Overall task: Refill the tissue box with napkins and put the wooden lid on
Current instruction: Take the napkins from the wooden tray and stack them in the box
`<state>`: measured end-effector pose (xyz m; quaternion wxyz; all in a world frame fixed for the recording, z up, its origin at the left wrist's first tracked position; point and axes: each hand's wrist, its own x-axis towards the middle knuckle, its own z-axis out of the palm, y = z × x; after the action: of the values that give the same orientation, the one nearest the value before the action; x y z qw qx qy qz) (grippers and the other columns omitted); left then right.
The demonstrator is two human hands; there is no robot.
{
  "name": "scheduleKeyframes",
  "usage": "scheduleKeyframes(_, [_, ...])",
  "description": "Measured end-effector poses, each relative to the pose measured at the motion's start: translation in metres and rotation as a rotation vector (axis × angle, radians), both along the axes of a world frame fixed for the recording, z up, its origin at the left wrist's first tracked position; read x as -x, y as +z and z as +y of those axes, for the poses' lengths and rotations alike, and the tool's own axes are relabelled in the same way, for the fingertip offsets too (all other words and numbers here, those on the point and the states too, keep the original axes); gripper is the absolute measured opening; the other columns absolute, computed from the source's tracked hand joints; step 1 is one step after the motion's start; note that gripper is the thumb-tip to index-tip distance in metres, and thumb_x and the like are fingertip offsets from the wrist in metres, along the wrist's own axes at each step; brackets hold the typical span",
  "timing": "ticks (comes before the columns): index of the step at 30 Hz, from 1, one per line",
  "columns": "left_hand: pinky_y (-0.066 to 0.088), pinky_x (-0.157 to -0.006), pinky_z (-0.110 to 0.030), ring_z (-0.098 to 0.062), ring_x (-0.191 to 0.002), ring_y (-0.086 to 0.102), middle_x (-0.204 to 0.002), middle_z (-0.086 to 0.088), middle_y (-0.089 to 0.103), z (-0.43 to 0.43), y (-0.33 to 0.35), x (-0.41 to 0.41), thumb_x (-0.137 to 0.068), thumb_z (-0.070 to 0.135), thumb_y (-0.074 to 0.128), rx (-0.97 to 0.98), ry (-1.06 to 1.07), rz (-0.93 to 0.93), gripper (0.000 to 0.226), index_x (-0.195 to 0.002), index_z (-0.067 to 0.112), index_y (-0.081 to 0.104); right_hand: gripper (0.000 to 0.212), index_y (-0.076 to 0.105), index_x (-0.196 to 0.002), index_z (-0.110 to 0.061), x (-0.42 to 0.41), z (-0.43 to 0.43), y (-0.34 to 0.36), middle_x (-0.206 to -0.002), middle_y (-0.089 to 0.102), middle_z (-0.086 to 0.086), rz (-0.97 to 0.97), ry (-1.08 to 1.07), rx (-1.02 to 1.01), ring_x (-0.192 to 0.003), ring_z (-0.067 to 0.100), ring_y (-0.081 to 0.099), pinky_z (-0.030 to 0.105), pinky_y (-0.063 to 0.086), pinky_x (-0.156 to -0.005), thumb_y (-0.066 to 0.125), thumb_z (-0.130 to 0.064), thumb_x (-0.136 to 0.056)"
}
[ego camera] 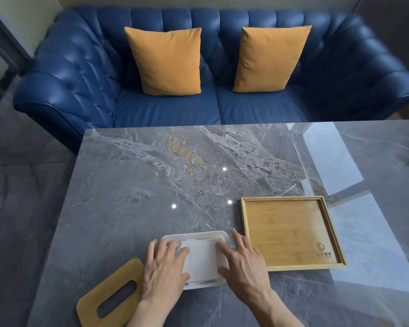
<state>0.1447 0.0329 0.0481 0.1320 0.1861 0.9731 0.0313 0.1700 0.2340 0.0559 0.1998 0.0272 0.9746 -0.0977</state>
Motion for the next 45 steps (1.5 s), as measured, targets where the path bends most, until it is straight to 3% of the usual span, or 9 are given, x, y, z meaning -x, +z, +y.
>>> scheduleKeyframes(5, [0.027, -0.105, -0.052, -0.024, -0.1, 0.06, -0.093, 0.006, 0.066, -0.0016, -0.0028, 0.001, -0.04, 0.054, 0.09, -0.05, 0.043, -0.011, 0.072, -0.106, 0.033, 0.069, 0.062, 0.045, -0.131, -0.036, 0.0026, -0.0001, 0.0014, -0.154, 0.033, 0.008, 0.01, 0.022, 0.013, -0.13, 0.029, 0.042, 0.039, 0.047, -0.091, 0.073, -0.041, -0.075])
scheduleKeyframes(9, [0.029, -0.104, -0.043, -0.021, -0.103, 0.057, -0.099, 0.006, 0.064, -0.0036, -0.0076, 0.0026, -0.044, 0.055, 0.087, -0.068, 0.045, -0.051, 0.075, -0.113, 0.034, 0.068, 0.064, 0.042, -0.13, -0.035, 0.0052, -0.0026, -0.0021, -0.152, 0.035, 0.008, -0.004, 0.02, 0.003, -0.123, 0.03, 0.047, 0.039, 0.048, -0.087, 0.074, -0.033, -0.074])
scheduleKeyframes(12, [0.033, -0.094, -0.035, -0.019, -0.101, 0.055, -0.101, 0.006, 0.063, -0.0035, -0.0082, 0.0031, -0.045, 0.055, 0.086, -0.072, 0.055, -0.065, 0.073, -0.113, 0.035, 0.067, 0.063, 0.041, -0.131, -0.037, 0.0058, -0.0045, -0.0041, -0.139, 0.044, 0.005, -0.026, -0.013, 0.003, -0.114, 0.028, 0.051, 0.038, 0.049, -0.081, 0.069, -0.028, -0.075])
scheduleKeyframes(18, [0.048, -0.091, -0.036, -0.019, -0.101, 0.056, -0.101, 0.007, 0.062, -0.0026, -0.0062, 0.0033, -0.046, 0.055, 0.086, -0.077, 0.084, -0.09, 0.073, -0.114, 0.036, 0.066, 0.059, 0.044, -0.13, -0.037, 0.0083, -0.0058, -0.0033, -0.117, 0.053, 0.0, -0.06, -0.052, 0.013, -0.102, 0.027, 0.053, 0.037, 0.047, -0.073, 0.065, -0.028, -0.075])
scheduleKeyframes(27, [0.052, -0.088, -0.035, -0.018, -0.1, 0.057, -0.101, 0.008, 0.06, -0.0052, -0.006, 0.0031, -0.046, 0.052, 0.088, -0.107, 0.07, -0.081, 0.072, -0.113, 0.032, 0.067, 0.061, 0.043, -0.13, -0.04, 0.0078, -0.0027, -0.0038, -0.115, 0.054, -0.001, -0.053, -0.049, 0.024, -0.101, 0.025, 0.054, 0.034, 0.046, -0.073, 0.067, -0.033, -0.074])
scheduleKeyframes(36, [0.041, -0.09, -0.029, -0.015, -0.098, 0.055, -0.098, 0.011, 0.059, -0.0054, -0.0092, 0.0034, -0.042, 0.053, 0.088, -0.133, 0.065, -0.052, 0.071, -0.108, 0.034, 0.068, 0.059, 0.043, -0.127, -0.039, 0.0074, -0.0047, -0.0045, -0.108, 0.056, -0.001, -0.06, -0.087, 0.042, -0.098, 0.026, 0.055, 0.035, 0.045, -0.072, 0.067, -0.033, -0.074])
scheduleKeyframes(39, [0.049, -0.09, -0.031, -0.016, -0.099, 0.056, -0.099, 0.011, 0.06, -0.0049, -0.009, 0.0045, -0.044, 0.054, 0.086, -0.135, 0.057, -0.064, 0.07, -0.109, 0.034, 0.067, 0.058, 0.043, -0.127, -0.04, 0.0067, -0.0045, -0.0051, -0.108, 0.057, -0.001, -0.058, -0.091, 0.048, -0.098, 0.026, 0.055, 0.036, 0.046, -0.073, 0.068, -0.034, -0.074])
scheduleKeyframes(45, [0.049, -0.091, -0.032, -0.015, -0.102, 0.056, -0.102, 0.012, 0.059, -0.006, -0.0099, 0.0041, -0.047, 0.055, 0.085, -0.137, 0.054, -0.072, 0.069, -0.11, 0.035, 0.067, 0.059, 0.041, -0.128, -0.04, 0.0065, -0.0052, -0.0054, -0.107, 0.057, 0.0, -0.06, -0.1, 0.044, -0.097, 0.026, 0.055, 0.035, 0.045, -0.072, 0.067, -0.032, -0.076])
